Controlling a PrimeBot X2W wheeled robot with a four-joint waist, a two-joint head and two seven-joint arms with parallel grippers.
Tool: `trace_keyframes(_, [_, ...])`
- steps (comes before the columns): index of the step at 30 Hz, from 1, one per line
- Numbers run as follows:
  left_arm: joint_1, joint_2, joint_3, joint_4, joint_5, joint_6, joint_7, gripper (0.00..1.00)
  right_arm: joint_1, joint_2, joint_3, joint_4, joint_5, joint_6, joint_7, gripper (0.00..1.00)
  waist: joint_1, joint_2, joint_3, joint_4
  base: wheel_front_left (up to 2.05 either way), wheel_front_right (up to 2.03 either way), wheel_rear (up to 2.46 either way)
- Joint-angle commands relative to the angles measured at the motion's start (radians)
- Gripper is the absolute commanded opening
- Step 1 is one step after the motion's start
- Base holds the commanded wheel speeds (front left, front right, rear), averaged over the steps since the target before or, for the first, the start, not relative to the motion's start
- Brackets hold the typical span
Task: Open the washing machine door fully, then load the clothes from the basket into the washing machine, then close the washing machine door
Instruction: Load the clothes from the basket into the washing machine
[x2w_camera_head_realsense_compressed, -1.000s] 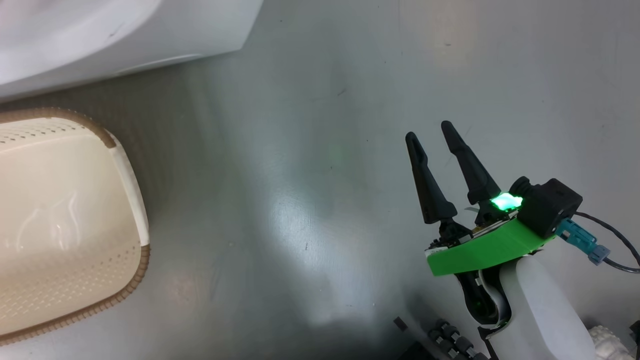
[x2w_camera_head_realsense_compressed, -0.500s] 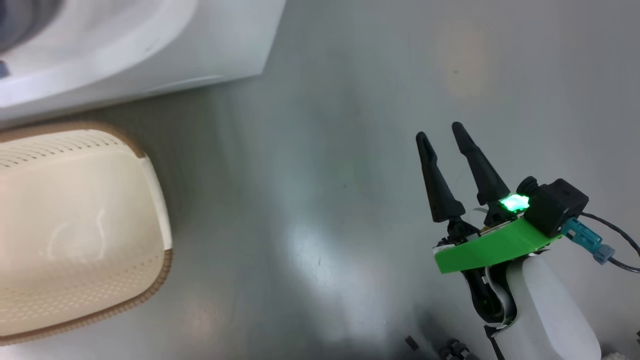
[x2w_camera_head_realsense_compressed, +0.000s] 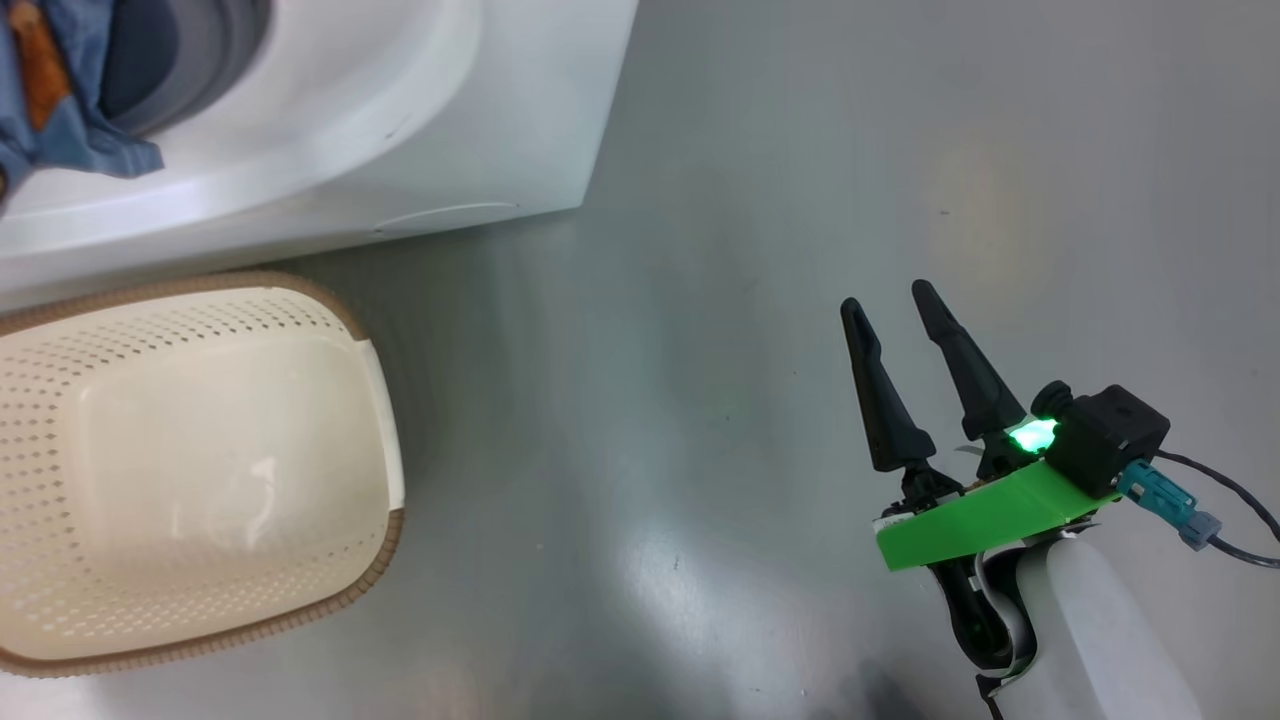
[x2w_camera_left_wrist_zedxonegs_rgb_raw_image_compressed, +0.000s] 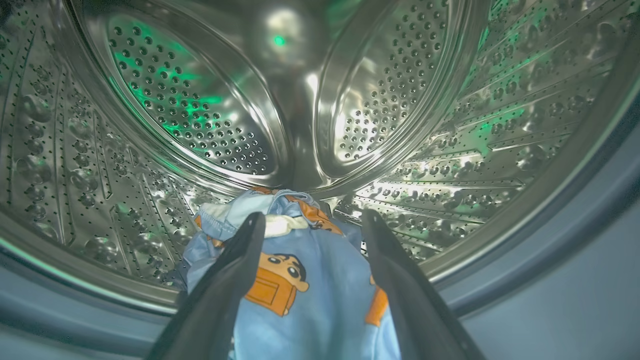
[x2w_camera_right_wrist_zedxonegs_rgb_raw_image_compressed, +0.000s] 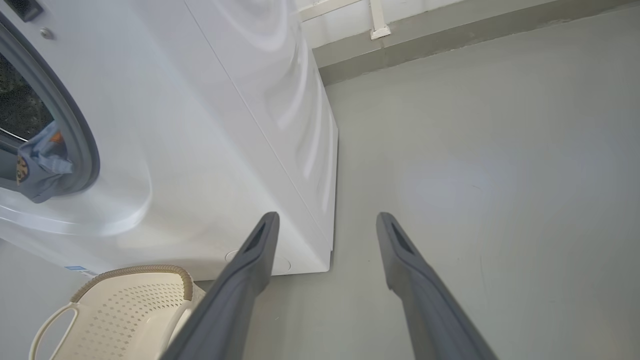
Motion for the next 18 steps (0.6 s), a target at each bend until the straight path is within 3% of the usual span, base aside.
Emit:
trace_keyframes(1, [0.048, 0.04, 0.049, -0.056, 0.019, 0.01, -0.005, 1.0, 0.036, 0.004, 0.017, -0.02, -0.011, 0.006, -0.005, 1.0, 0.0001, 0.0, -0.012, 0.009, 0.0, 0.0, 0.0])
trace_keyframes(10, [0.261, -0.048, 0.16, -0.237, 0.102, 0.024, -0.005, 1.0, 0.042, 0.004, 0.018, -0.018, -0.017, 0.006, -0.005, 1.0, 0.0001, 0.0, -0.025, 0.017, 0.0, 0.0, 0.0])
trace_keyframes(18, [0.449, -0.141, 0.283, -0.353, 0.144, 0.011, -0.005, 1.0, 0.043, 0.004, 0.019, -0.017, -0.017, 0.006, -0.005, 1.0, 0.0001, 0.0, -0.027, 0.02, 0.0, 0.0, 0.0])
